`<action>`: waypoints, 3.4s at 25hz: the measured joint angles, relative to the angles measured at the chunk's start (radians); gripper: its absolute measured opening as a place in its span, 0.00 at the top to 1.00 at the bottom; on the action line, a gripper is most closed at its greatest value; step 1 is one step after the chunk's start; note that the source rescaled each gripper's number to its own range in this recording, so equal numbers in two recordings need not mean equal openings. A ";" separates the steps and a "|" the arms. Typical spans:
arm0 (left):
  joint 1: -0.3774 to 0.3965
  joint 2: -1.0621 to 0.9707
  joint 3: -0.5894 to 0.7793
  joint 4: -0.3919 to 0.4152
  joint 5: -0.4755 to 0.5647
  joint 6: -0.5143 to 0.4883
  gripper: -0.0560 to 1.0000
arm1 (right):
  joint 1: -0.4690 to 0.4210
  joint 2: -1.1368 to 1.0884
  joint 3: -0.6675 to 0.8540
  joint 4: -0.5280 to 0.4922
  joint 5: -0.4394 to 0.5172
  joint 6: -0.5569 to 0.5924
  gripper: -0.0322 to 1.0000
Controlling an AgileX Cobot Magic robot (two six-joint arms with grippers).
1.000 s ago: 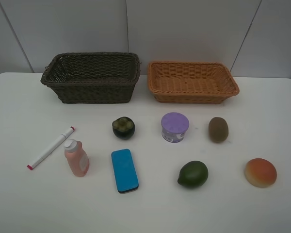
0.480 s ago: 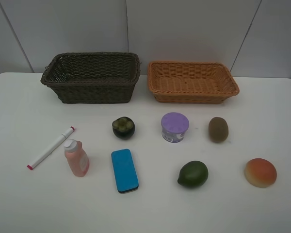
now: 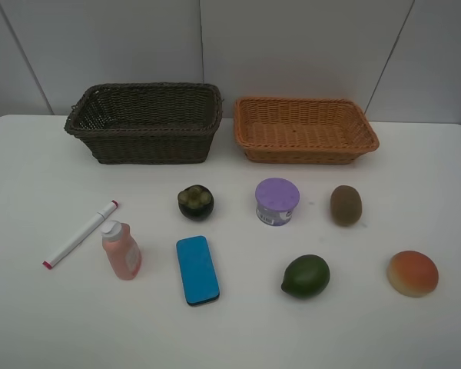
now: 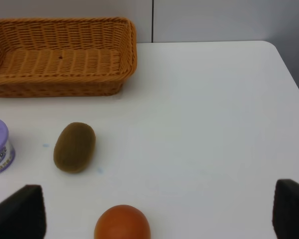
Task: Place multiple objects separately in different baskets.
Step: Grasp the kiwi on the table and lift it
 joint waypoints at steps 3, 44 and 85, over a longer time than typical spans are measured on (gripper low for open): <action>0.000 0.000 0.000 0.000 0.000 0.000 0.00 | 0.000 0.000 0.000 0.000 0.000 0.000 0.01; 0.000 0.000 0.000 0.000 0.000 0.000 0.00 | 0.000 0.715 -0.141 0.001 -0.283 0.001 0.01; 0.000 0.000 0.000 0.000 0.000 0.000 0.00 | 0.132 1.665 -0.267 0.155 -0.714 -0.030 0.01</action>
